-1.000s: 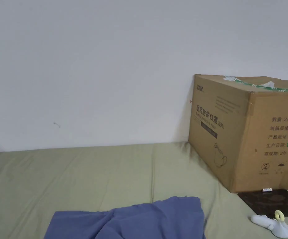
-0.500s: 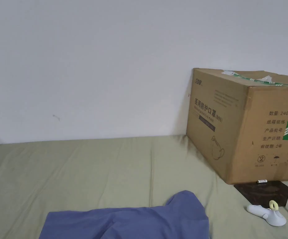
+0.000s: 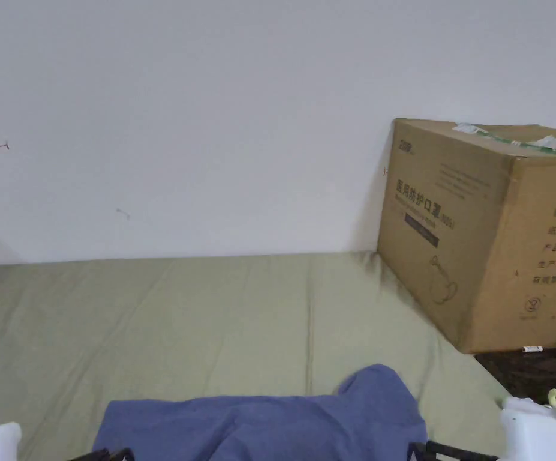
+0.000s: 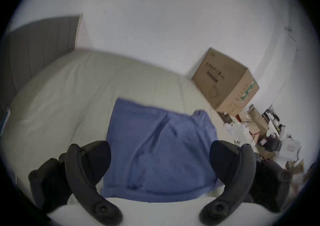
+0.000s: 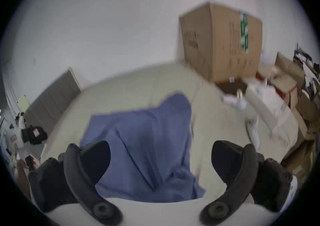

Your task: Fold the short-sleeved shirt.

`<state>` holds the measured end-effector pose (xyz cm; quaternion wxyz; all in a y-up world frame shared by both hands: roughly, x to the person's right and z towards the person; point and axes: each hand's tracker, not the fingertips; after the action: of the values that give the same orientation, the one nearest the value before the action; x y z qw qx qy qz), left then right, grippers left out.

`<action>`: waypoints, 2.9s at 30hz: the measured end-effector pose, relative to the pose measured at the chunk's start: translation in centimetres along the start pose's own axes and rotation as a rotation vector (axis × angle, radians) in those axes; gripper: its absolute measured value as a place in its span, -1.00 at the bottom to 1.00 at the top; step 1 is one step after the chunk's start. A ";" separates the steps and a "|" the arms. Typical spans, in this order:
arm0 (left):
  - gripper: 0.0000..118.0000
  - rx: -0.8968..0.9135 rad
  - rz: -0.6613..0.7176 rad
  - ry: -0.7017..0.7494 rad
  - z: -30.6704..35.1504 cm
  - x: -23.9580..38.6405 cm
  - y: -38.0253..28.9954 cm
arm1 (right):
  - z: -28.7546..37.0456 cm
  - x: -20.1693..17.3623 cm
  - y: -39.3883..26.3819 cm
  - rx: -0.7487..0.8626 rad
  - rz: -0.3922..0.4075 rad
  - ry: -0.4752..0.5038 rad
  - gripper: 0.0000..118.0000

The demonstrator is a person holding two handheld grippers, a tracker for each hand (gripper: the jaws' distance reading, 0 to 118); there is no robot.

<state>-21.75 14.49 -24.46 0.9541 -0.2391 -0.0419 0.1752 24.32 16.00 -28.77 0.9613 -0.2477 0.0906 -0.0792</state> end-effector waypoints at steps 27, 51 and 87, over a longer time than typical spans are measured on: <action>1.00 -0.658 -0.015 0.264 -33.3 -13.2 10.0 | -14.8 -0.4 2.7 0.041 -0.129 0.160 -1.00; -0.98 -0.405 -0.097 0.068 -23.1 -14.5 8.7 | -32.5 10.3 6.5 -0.367 -0.199 -0.012 0.89; -0.98 -0.047 -0.215 0.136 -5.1 -6.2 25.7 | -13.7 0.3 30.0 -0.107 0.101 0.058 -1.00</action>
<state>-34.82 31.20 -41.03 0.9622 -0.2668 -0.0064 0.0542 24.95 35.55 -55.34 0.9465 -0.2913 0.1349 -0.0331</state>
